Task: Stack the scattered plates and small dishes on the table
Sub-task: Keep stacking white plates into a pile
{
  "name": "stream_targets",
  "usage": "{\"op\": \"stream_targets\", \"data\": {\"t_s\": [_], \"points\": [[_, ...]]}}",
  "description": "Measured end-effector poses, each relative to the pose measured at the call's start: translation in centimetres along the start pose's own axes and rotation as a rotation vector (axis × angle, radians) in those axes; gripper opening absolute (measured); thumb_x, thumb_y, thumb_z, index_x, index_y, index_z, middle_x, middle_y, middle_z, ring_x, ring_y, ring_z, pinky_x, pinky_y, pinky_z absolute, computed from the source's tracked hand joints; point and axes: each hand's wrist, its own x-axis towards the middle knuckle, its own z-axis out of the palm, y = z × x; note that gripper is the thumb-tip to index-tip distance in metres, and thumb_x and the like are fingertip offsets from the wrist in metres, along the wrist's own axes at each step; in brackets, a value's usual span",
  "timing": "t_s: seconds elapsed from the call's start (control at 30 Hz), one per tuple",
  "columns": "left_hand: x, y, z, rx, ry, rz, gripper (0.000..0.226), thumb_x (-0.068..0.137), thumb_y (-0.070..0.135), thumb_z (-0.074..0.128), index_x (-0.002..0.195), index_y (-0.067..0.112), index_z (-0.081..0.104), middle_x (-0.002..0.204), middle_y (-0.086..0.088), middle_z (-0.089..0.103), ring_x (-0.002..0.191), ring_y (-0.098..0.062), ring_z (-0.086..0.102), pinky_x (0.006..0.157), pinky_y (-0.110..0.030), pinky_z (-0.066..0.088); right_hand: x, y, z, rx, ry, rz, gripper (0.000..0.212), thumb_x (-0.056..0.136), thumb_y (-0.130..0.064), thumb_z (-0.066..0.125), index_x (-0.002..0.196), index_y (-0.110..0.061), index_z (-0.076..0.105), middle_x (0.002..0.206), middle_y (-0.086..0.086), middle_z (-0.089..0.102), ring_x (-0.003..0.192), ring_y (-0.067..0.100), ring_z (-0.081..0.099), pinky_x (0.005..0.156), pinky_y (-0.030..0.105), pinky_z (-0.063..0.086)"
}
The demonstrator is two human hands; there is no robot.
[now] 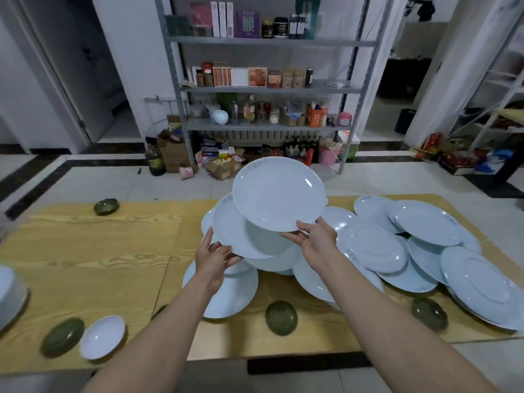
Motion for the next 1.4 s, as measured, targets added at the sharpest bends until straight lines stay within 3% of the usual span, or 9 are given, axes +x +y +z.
{"op": "stream_targets", "data": {"t_s": [0.17,0.27,0.5,0.67,0.83,1.03,1.4], "points": [[-0.9,4.4,-8.8,-0.087,0.073,0.032,0.083,0.087,-0.018,0.056,0.154,0.022,0.029,0.129,-0.012,0.061,0.106,-0.037,0.067,0.071,-0.045,0.061,-2.5,6.0,6.8,-0.021,-0.058,0.049,0.051,0.090,0.019,0.050,0.131,-0.009,0.054,0.110,0.012,0.065,0.086,0.034,0.067,0.068,0.047,0.059],[-1.4,6.5,-13.8,-0.095,0.138,0.059,0.082,0.087,-0.018,0.054,0.153,0.023,0.030,0.125,-0.008,0.062,0.107,-0.037,0.066,0.080,-0.050,0.059,-3.7,9.5,10.4,-0.043,-0.113,0.082,0.043,0.088,0.019,0.051,0.120,-0.009,0.058,0.121,0.016,0.064,0.089,0.037,0.068,0.064,0.045,0.061],[-0.6,10.7,-23.7,-0.130,0.262,0.112,0.081,0.088,-0.017,0.057,0.153,0.024,0.030,0.131,-0.011,0.060,0.108,-0.035,0.066,0.088,-0.055,0.056,-5.0,15.9,18.8,-0.098,-0.193,0.129,0.040,0.088,0.019,0.052,0.116,-0.007,0.061,0.113,0.015,0.066,0.094,0.041,0.067,0.068,0.047,0.061],[1.5,13.7,-29.2,-0.107,0.318,0.127,0.078,0.089,-0.016,0.055,0.152,0.024,0.032,0.131,-0.008,0.060,0.099,-0.026,0.067,0.080,-0.046,0.059,-4.4,19.9,24.4,-0.110,-0.201,0.151,0.036,0.087,0.020,0.052,0.114,-0.001,0.061,0.111,0.018,0.066,0.090,0.040,0.068,0.069,0.049,0.061],[4.6,16.2,-33.9,-0.073,0.295,0.087,0.078,0.090,-0.014,0.057,0.152,0.027,0.033,0.140,-0.008,0.054,0.110,-0.028,0.063,0.076,-0.043,0.061,-2.7,23.5,29.5,-0.101,-0.195,0.163,0.038,0.089,0.018,0.053,0.121,0.000,0.059,0.116,0.018,0.066,0.095,0.040,0.069,0.067,0.045,0.062],[7.2,18.3,-38.1,-0.057,0.253,0.031,0.077,0.090,-0.015,0.056,0.152,0.026,0.033,0.132,-0.009,0.059,0.103,-0.025,0.067,0.064,-0.037,0.061,-1.6,26.9,33.9,-0.100,-0.166,0.157,0.040,0.089,0.017,0.054,0.123,-0.002,0.060,0.116,0.015,0.067,0.097,0.040,0.069,0.064,0.041,0.061],[11.8,17.4,-42.8,0.070,0.186,-0.152,0.074,0.092,-0.015,0.054,0.151,0.025,0.035,0.135,-0.012,0.056,0.103,-0.029,0.066,0.068,-0.040,0.062,-2.2,33.3,34.0,-0.123,0.018,0.150,0.049,0.091,0.015,0.052,0.135,-0.007,0.055,0.113,0.009,0.068,0.095,0.036,0.071,0.074,0.047,0.061]]}}
